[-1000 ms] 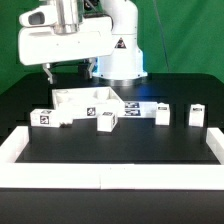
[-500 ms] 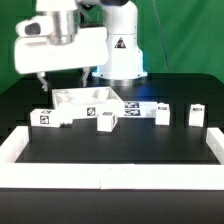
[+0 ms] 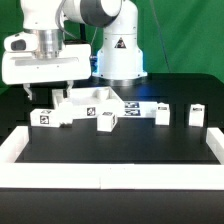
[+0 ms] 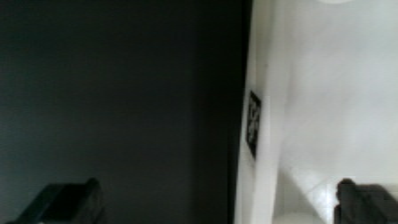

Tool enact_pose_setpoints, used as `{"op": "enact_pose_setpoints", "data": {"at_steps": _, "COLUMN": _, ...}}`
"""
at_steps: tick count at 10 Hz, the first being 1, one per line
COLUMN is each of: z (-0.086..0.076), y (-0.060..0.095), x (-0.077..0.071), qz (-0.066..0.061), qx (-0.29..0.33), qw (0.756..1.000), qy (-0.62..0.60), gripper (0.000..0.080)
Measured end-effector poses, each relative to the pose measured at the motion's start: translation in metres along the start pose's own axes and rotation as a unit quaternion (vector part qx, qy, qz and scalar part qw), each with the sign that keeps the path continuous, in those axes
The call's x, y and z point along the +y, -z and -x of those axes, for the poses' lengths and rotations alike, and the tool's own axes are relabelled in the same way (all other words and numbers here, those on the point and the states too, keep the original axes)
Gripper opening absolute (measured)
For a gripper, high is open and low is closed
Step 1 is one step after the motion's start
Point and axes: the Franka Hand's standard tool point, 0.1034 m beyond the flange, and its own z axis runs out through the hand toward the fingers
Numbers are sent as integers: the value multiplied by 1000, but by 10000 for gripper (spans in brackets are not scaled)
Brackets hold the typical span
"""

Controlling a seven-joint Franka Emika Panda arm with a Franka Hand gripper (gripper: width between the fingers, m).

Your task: Assemble one leg

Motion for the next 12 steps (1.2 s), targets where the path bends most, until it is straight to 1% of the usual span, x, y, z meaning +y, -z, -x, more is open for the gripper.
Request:
{"op": "enact_pose_setpoints", "data": {"at_steps": 1, "z": 0, "y": -1, "x": -1, "qz": 0, "qx": 0, "qw": 1000, "qy": 1, "gripper": 649}}
{"op": "enact_pose_setpoints", "data": {"at_steps": 3, "z": 5, "y": -12, "x": -4, "qz": -1, "qx": -12, "qw": 1000, "qy": 3, "gripper": 649}}
{"op": "enact_pose_setpoints", "data": {"at_steps": 5, "z": 9, "y": -20, "x": -3, "qz": 7, "qx": -16, "qw": 1000, "qy": 6, "gripper": 649}}
{"op": "enact_pose_setpoints", "data": {"at_steps": 7, "z": 9, "y": -20, "x": -3, "qz": 8, "qx": -16, "qw": 1000, "qy": 6, "gripper": 649}}
{"op": "enact_pose_setpoints", "data": {"at_steps": 8, "z": 9, "y": -21, "x": -3, "qz": 8, "qx": -16, "qw": 1000, "qy": 6, "gripper": 536}}
{"op": "enact_pose_setpoints", "data": {"at_steps": 9, "z": 9, "y": -21, "x": -3, "qz": 8, "qx": -16, "qw": 1000, "qy": 6, "gripper": 536}}
{"op": "enact_pose_setpoints", "data": {"at_steps": 10, "z": 9, "y": -21, "x": -3, "qz": 8, "qx": -16, "qw": 1000, "qy": 6, "gripper": 353}}
{"op": "enact_pose_setpoints", "data": {"at_steps": 11, "z": 9, "y": -21, "x": -3, "qz": 8, "qx": -16, "qw": 1000, "qy": 6, "gripper": 219}}
{"op": "enact_pose_setpoints", "data": {"at_steps": 12, "z": 9, "y": -21, "x": -3, "qz": 8, "qx": -16, "qw": 1000, "qy": 6, "gripper": 219}}
